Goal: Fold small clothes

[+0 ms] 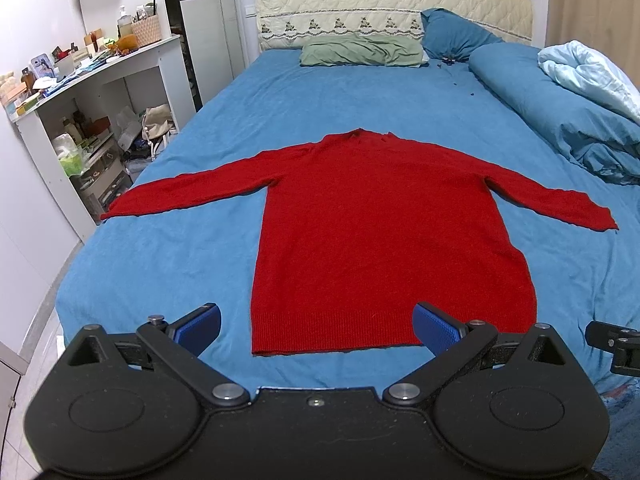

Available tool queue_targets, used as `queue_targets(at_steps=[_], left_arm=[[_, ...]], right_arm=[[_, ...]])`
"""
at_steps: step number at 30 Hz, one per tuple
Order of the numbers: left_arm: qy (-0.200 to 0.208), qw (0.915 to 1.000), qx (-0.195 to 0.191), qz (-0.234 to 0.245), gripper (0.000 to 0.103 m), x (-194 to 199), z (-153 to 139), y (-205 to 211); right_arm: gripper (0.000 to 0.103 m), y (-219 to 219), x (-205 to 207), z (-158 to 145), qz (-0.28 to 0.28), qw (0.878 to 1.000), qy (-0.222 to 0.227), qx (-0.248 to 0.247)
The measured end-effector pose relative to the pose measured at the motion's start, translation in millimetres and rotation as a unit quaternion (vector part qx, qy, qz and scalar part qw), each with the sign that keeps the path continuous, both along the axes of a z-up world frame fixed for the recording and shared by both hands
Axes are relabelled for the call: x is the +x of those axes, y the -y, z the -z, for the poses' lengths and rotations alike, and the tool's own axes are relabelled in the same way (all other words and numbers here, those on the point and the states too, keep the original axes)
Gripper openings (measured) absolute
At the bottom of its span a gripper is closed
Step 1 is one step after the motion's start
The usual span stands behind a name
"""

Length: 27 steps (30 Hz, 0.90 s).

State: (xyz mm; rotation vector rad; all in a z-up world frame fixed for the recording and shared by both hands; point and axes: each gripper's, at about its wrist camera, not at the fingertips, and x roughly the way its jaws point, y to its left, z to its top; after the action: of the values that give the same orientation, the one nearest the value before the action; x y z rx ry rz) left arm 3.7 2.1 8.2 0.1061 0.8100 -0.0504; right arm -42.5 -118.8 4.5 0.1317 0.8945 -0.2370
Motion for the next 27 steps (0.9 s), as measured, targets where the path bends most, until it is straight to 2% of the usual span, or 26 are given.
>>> queue_targets(at_steps=[27], left_arm=[[0.008,1.0000,-0.005,0.003,0.103,-3.2,-2.6,0.5]], right_arm=[[0.103,-3.8,-2.6,-0.2,-0.001,1.000,0.007,0.001]])
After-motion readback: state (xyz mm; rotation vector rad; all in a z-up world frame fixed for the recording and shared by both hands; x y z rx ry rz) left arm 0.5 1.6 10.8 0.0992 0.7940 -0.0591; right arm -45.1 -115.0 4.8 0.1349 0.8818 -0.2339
